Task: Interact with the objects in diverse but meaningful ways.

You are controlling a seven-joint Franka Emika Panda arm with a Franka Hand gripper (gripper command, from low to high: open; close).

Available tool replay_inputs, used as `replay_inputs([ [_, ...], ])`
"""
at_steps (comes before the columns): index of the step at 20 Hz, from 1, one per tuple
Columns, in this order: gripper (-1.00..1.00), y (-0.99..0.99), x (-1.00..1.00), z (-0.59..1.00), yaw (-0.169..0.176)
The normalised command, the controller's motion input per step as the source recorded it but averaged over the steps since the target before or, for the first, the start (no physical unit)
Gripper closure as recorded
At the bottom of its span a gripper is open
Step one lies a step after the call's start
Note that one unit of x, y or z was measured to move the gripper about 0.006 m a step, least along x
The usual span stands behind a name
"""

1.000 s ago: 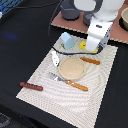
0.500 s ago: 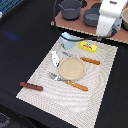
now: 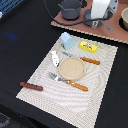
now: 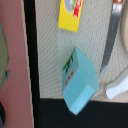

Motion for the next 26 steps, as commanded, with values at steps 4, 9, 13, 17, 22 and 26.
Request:
replay_inputs([
  [4,-1.00,-0.19,-0.99,-0.23,0.000],
  [9,-1.00,-0.05,-1.00,-0.43,0.076],
  [13,-1.00,-0.04,-0.90,-0.44,0.123],
  [17,-1.00,0.00,-0.66,-0.44,0.222],
  [22,-1.00,-0.12,-0.62,-0.27,0.179],
  [26,-1.00,-0.47,-0.49,-0.03,0.072],
])
